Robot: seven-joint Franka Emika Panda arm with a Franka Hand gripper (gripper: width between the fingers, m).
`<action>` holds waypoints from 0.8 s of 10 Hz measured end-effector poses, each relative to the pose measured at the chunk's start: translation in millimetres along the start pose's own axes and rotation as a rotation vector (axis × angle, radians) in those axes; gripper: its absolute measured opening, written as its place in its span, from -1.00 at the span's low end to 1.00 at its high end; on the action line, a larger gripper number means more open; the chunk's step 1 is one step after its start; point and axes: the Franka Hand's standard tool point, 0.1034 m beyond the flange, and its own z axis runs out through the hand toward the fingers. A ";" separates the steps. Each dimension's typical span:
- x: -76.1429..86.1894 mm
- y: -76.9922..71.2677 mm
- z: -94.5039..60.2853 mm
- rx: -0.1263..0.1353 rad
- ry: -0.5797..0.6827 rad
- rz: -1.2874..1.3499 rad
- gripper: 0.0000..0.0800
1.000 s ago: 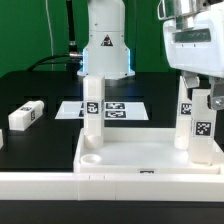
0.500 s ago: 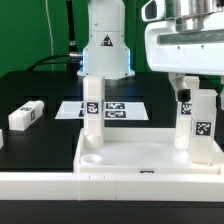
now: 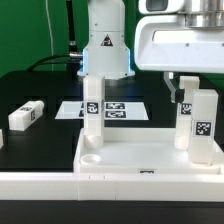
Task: Assemble desk
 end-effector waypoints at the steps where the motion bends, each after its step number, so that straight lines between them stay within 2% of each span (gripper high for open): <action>1: -1.8 -2.3 0.5 -0.001 0.001 -0.043 0.62; 4: -2.7 -0.4 3.7 0.001 0.012 -0.149 0.57; 5: -2.7 -0.4 3.7 0.001 0.012 -0.147 0.11; 6: -2.2 1.3 3.9 -0.001 0.012 -0.146 -0.27; 8: -1.5 2.8 4.1 -0.001 0.012 -0.138 -0.27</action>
Offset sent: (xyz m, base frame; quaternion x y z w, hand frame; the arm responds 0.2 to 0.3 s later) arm -0.0044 0.0001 -0.0065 0.0148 0.0112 -0.1186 0.9928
